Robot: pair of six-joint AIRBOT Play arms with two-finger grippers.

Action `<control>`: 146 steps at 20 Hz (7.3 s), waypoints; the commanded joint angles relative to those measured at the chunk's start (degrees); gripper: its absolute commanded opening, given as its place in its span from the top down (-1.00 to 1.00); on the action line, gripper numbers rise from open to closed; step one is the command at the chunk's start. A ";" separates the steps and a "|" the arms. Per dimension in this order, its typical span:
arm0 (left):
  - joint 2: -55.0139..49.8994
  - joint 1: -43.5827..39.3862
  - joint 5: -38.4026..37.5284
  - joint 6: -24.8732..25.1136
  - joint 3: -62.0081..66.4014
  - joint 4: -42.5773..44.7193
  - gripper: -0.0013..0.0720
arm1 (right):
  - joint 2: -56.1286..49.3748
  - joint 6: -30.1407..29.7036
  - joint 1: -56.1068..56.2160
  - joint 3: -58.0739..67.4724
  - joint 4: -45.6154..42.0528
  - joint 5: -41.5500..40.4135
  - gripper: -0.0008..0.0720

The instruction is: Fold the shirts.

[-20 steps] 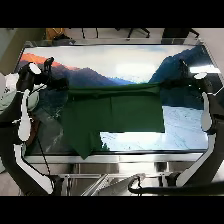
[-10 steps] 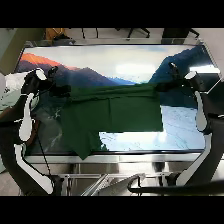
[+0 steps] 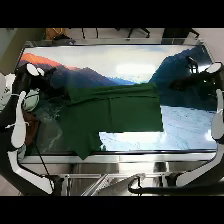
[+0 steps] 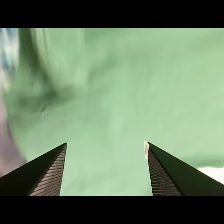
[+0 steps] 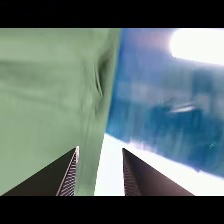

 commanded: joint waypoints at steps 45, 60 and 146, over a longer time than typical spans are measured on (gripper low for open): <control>56.74 -1.77 13.55 -1.75 -46.60 -3.93 0.92 | 31.01 4.74 0.57 -44.35 2.69 -1.92 0.92; 9.99 -1.97 24.70 2.19 -17.77 -4.76 -0.91 | 4.39 -20.04 3.69 -29.40 24.55 -21.75 0.37; 34.69 5.66 5.16 6.01 6.71 -12.68 0.92 | -2.80 1.49 18.43 -5.70 17.38 -1.27 0.92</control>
